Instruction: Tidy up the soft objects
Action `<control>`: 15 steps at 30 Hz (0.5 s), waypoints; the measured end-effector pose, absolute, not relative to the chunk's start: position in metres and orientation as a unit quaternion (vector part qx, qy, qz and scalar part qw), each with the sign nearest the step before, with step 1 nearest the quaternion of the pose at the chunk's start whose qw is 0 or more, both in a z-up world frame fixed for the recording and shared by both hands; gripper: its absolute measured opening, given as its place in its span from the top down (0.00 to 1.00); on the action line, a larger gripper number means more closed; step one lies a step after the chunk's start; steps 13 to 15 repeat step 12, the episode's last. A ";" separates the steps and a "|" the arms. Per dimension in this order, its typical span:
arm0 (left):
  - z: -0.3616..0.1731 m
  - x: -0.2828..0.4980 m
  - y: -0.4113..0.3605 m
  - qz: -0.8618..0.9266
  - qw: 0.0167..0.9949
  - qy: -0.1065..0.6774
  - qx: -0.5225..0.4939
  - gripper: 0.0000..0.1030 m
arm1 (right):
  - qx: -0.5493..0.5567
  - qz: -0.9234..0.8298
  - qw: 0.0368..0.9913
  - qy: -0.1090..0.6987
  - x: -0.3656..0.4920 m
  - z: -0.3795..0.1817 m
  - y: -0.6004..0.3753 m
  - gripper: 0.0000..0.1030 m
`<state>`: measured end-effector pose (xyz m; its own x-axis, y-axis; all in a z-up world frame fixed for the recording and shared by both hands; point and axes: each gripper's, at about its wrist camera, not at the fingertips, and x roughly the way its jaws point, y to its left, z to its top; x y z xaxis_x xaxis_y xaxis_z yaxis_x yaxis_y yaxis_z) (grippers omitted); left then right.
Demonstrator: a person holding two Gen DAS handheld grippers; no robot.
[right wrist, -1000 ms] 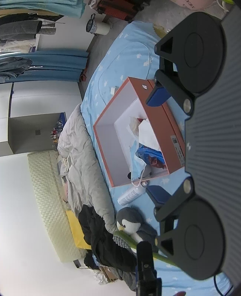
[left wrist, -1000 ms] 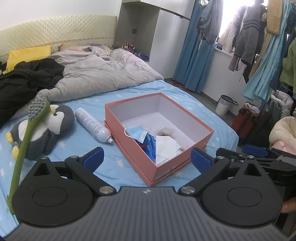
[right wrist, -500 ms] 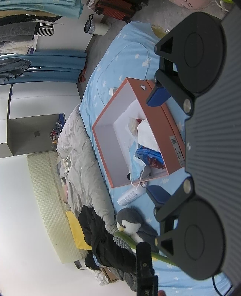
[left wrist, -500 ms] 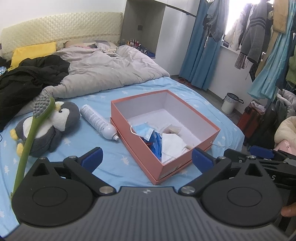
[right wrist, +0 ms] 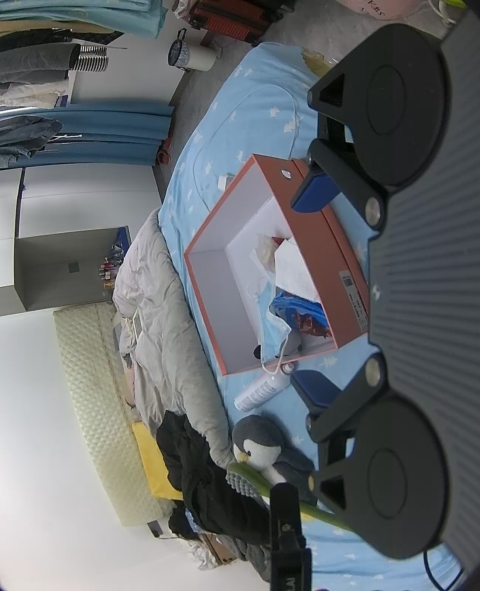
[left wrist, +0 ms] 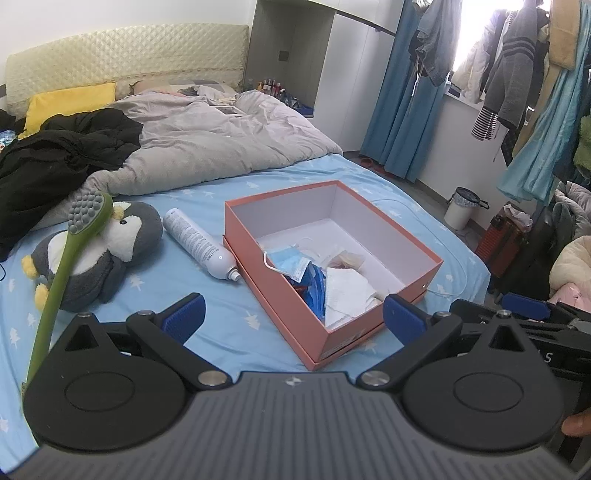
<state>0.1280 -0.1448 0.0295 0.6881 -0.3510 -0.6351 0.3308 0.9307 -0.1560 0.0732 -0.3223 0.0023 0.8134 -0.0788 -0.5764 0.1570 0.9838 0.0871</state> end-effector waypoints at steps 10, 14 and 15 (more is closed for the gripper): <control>0.031 0.128 -0.143 -0.185 0.920 0.346 -0.014 0.00 | 0.064 -0.063 0.950 0.298 0.073 0.002 -0.323 0.09; 0.030 0.128 -0.143 -0.185 0.919 0.347 -0.014 0.00 | 0.064 -0.064 0.951 0.297 0.072 0.003 -0.324 0.09; 0.030 0.128 -0.143 -0.185 0.919 0.347 -0.014 0.00 | 0.064 -0.064 0.951 0.297 0.072 0.003 -0.324 0.09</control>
